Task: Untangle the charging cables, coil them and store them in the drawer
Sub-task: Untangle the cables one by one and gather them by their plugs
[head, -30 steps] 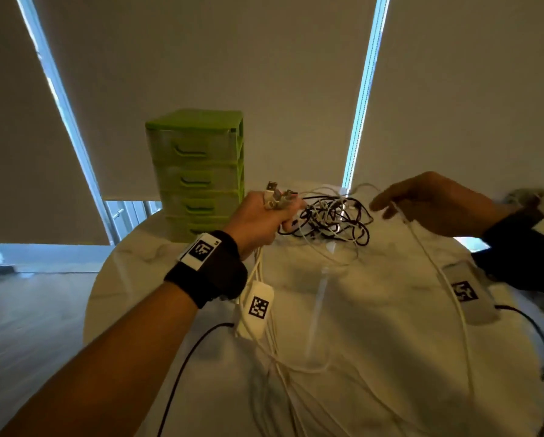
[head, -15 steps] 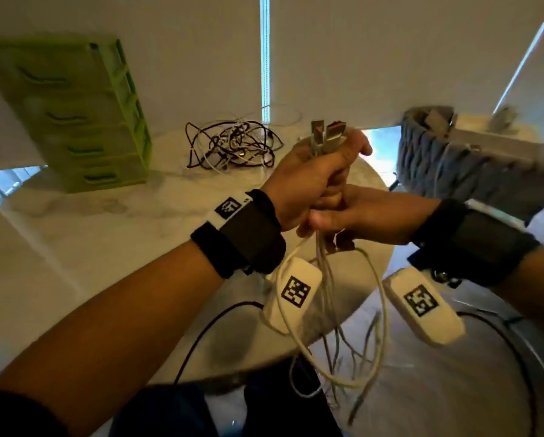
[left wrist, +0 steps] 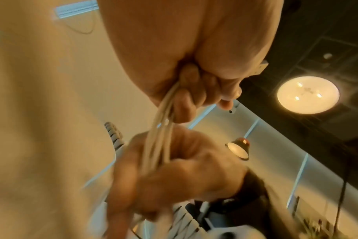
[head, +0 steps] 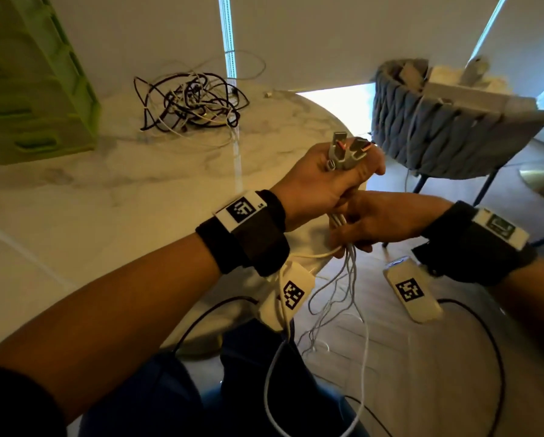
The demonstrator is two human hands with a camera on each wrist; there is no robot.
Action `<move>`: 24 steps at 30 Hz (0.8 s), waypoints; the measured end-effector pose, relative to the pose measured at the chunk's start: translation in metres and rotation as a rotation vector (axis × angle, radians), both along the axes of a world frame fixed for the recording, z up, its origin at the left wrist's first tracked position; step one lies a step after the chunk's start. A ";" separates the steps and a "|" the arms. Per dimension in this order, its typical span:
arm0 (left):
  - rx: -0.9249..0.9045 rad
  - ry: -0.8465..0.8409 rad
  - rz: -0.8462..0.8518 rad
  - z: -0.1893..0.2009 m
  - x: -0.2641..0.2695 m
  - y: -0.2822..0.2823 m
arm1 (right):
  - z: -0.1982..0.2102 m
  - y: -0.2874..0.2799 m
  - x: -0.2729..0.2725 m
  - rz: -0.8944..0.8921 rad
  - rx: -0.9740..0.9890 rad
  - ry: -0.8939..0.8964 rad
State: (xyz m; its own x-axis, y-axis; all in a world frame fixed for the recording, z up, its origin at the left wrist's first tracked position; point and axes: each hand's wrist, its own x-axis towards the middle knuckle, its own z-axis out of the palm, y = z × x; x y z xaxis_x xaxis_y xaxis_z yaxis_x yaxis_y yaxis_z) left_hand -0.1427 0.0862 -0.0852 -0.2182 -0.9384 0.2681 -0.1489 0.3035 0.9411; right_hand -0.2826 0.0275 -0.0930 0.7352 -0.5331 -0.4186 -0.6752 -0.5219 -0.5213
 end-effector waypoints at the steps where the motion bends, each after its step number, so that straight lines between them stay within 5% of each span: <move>1: -0.019 -0.021 -0.003 0.000 0.000 -0.001 | 0.001 -0.001 -0.002 0.018 -0.013 0.001; 4: -0.111 -0.032 -0.024 0.007 0.001 0.000 | 0.000 0.011 -0.010 0.072 0.272 -0.239; 6: -0.192 -0.015 -0.009 0.015 0.000 0.000 | -0.004 0.019 -0.012 -0.033 0.640 -0.517; 8: -0.264 -0.055 -0.011 0.019 -0.002 -0.002 | -0.008 0.019 -0.014 -0.147 0.780 -0.613; 14: -0.128 -0.088 -0.127 0.012 -0.009 0.003 | -0.012 -0.007 -0.021 -0.002 0.013 0.105; 24: 0.109 0.022 -0.136 0.021 -0.013 -0.010 | -0.147 -0.044 -0.054 -0.516 0.218 0.028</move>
State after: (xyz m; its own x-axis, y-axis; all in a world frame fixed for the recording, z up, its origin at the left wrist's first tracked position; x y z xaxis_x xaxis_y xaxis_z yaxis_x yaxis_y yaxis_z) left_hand -0.1555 0.0761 -0.0647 -0.3403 -0.9244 0.1724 -0.0922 0.2153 0.9722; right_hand -0.3369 -0.0163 -0.2401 0.3892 -0.7194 -0.5754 -0.8297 -0.0025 -0.5582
